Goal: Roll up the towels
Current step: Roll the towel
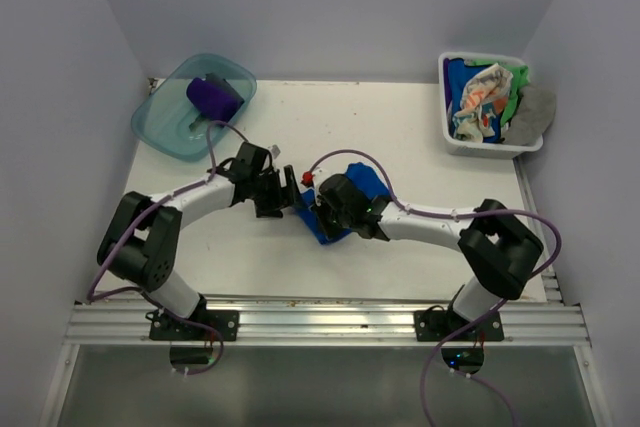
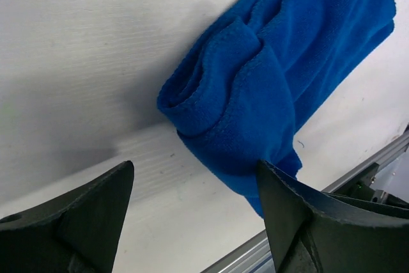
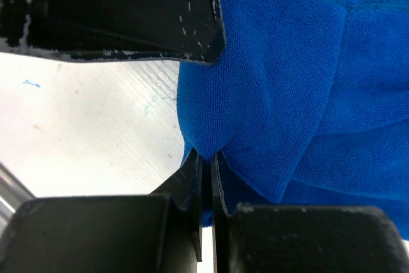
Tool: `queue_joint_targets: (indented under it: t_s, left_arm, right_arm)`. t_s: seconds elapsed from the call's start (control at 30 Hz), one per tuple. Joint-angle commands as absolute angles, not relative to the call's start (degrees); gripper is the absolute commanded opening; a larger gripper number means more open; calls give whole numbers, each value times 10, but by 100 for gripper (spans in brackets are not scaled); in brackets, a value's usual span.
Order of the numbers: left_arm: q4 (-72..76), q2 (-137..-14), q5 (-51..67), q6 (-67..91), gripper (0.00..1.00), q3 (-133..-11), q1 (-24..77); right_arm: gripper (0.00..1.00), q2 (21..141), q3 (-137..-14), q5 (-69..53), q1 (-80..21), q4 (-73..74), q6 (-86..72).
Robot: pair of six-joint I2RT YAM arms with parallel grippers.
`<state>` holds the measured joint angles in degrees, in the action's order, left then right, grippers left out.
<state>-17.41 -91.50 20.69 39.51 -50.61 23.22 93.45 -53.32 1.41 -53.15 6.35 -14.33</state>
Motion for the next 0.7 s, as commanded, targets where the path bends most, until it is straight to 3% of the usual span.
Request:
queue_joint_targets:
  t_s: [0.0, 0.3, 0.4, 0.57, 0.63, 0.67]
  left_arm:
    - [-114, -931, 234, 419, 80, -501, 236]
    - [-76, -969, 234, 445, 74, -508, 260]
    - [-74, -980, 231, 447, 67, -512, 262]
    - [-83, -981, 218, 454, 39, -520, 264]
    - [-93, -976, 213, 458, 25, -522, 264]
    - [-104, -970, 206, 462, 21, -525, 265]
  right_arm:
    - [0, 908, -520, -74, -516, 12, -174]
    - [0, 910, -513, -96, -509, 6, -182]
    - [0, 906, -512, -91, -509, 8, -182]
    - [0, 900, -516, -63, -509, 31, -171]
    - [16, 893, -521, -48, -510, 47, -164]
    - [35, 892, -526, -20, -516, 55, -160]
